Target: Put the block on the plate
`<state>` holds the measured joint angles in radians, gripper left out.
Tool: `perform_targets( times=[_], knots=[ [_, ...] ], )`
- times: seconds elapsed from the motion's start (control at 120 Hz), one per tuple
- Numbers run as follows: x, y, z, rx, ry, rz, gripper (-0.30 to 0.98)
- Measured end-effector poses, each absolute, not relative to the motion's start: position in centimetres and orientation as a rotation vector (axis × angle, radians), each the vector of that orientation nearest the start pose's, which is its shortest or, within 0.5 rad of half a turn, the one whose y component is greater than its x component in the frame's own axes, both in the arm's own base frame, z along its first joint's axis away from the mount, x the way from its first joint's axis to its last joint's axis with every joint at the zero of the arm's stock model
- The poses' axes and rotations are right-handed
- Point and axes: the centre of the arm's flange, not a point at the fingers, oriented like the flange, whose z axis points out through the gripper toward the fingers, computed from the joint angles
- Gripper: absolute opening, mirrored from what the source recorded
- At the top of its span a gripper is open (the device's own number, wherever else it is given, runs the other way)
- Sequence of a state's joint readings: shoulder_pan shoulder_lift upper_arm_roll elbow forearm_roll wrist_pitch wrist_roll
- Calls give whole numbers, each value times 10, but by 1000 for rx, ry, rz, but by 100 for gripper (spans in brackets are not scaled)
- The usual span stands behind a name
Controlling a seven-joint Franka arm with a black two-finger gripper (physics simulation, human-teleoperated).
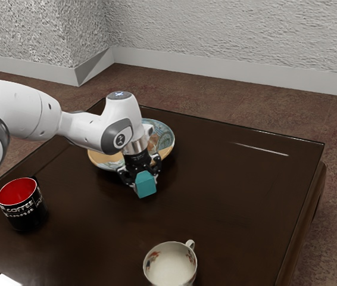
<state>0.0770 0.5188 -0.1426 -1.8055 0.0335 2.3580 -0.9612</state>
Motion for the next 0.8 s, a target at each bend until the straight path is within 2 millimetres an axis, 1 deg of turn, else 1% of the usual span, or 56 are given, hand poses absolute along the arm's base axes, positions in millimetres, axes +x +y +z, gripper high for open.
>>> perform_targets(
  times=[0.083, 0.133, 0.167, 0.2, 0.233, 0.267, 0.292, 0.308, 0.325, 0.342, 0.367, 0.392, 0.425, 0.458, 0.483, 0.508, 0.542, 0.575, 0.617, 0.658, 0.733, 0.8],
  knots=[
    [653, -47, 265, -2906, -1350, -12, 34],
    [651, -61, 267, -2926, -1328, -3, 34],
    [651, -72, 274, -2945, -1313, -3, 34],
    [651, -79, 291, -2959, -1301, -21, 33],
    [651, -80, 314, -2964, -1294, -58, 33],
    [658, -80, 344, -2967, -1288, -111, 33],
    [669, -77, 372, -2967, -1288, -165, 33],
    [675, -71, 386, -2957, -1294, -192, 33],
    [679, -60, 397, -2938, -1307, -209, 33],
    [684, -47, 403, -2915, -1325, -219, 33],
    [689, -22, 407, -2872, -1360, -224, 33],
    [694, 5, 407, -2828, -1402, -215, 33],
    [698, 40, 399, -2775, -1453, -187, 33],
    [710, 65, 388, -2744, -1486, -162, 34],
    [722, 77, 379, -2736, -1498, -146, 34],
    [733, 83, 369, -2740, -1499, -123, 34],
    [743, 89, 353, -2749, -1496, -81, 34],
    [750, 93, 339, -2763, -1492, -41, 34],
    [758, 98, 327, -2778, -1481, -4, 33],
    [762, 101, 320, -2788, -1467, 29, 33],
    [762, 108, 310, -2802, -1440, 87, 34],
    [760, 108, 307, -2816, -1409, 126, 41]
  ],
)
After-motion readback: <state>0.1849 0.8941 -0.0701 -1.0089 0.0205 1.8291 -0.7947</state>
